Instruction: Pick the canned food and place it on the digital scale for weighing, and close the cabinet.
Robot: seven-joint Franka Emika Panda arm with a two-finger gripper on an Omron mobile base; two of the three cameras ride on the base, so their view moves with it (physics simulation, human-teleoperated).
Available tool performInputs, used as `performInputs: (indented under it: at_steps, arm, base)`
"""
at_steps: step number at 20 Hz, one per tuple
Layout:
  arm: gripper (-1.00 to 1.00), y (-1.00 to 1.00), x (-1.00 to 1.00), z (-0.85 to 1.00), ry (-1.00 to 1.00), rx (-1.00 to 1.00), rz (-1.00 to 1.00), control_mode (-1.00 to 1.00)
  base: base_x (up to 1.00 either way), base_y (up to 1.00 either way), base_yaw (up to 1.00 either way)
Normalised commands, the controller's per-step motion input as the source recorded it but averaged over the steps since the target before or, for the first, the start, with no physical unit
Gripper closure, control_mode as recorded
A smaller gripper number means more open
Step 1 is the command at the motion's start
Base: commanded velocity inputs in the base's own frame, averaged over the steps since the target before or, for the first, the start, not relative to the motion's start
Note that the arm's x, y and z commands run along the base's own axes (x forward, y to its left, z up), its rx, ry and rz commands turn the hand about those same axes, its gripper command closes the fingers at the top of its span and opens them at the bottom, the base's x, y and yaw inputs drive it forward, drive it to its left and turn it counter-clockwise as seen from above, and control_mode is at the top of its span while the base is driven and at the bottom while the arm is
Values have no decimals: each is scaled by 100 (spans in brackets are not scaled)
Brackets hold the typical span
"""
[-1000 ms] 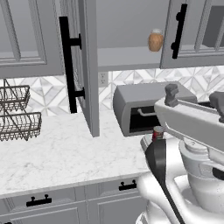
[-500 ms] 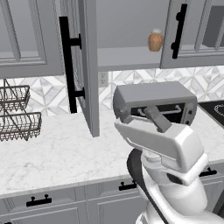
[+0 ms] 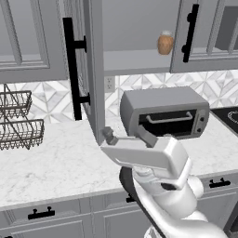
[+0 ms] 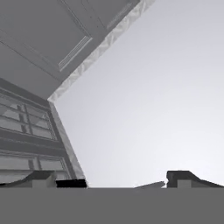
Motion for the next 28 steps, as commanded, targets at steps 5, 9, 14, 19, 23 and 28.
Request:
performInputs:
  at_steps: [5,9,14,19,23,28]
  arm:
    - [-100,27,-6,-88,9,0,34,-100]
    - [-100,59,-75,-82,-3,0,31,-100]
    - [-100,100,-24,-97,-3,-2,16,-100]
    - [-100,100,11,-68,7,-3,-2,-100]
    - [-100,100,5,-35,27,0,-8,-100]
    - [-100,100,30,-2,54,10,-9,-100]
  base:
    - [0,0,0]
    - [0,0,0]
    - [0,0,0]
    - [0,0,0]
    - [0,0,0]
    - [0,0,0]
